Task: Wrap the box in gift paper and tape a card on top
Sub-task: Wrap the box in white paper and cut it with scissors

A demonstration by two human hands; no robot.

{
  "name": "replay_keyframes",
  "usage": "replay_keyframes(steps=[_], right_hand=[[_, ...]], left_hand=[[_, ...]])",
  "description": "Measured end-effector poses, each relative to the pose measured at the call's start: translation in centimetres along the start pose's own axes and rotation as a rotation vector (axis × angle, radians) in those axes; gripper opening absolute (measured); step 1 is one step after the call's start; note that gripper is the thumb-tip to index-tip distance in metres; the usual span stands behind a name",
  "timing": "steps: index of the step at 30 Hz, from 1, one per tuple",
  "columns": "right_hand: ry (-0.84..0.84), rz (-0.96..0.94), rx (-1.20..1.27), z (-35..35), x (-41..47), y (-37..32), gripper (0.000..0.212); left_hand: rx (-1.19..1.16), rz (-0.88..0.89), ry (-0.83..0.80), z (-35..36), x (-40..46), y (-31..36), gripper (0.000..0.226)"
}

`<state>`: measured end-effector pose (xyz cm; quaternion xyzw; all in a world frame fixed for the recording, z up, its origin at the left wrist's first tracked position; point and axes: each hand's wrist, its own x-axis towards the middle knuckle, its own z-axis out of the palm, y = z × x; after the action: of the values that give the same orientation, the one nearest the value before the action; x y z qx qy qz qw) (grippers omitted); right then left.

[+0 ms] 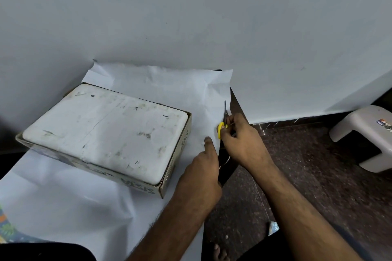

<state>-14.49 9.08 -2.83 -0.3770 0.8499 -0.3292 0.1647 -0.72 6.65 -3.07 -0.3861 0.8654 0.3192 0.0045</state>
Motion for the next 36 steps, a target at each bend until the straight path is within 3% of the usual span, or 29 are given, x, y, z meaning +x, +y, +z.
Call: replay_keyframes(steps=[4, 9, 13, 19, 24, 36], right_hand=[[0.007, 0.015, 0.041, -0.2, 0.2, -0.1, 0.023], [0.013, 0.010, 0.037, -0.7, 0.5, 0.1, 0.011], [0.029, 0.032, 0.094, -0.9, 0.5, 0.0, 0.020], [0.019, 0.042, 0.077, -0.8, 0.6, 0.2, 0.018], [0.030, 0.025, 0.083, -0.8, 0.5, 0.1, 0.019], [0.018, 0.029, 0.063, -1.1, 0.4, 0.1, 0.021]], left_hand=[[0.011, -0.016, -0.024, 0.1, 0.1, 0.1, 0.104], [0.014, -0.019, -0.018, 0.2, 0.2, 0.0, 0.105], [0.031, -0.010, -0.026, 0.5, 0.1, -0.1, 0.107], [-0.030, 0.075, 0.176, 0.8, 0.4, -0.1, 0.090], [-0.045, 0.078, 0.254, 1.0, 1.2, -0.1, 0.084], [-0.012, 0.044, 0.201, 0.4, 0.8, 0.1, 0.100]])
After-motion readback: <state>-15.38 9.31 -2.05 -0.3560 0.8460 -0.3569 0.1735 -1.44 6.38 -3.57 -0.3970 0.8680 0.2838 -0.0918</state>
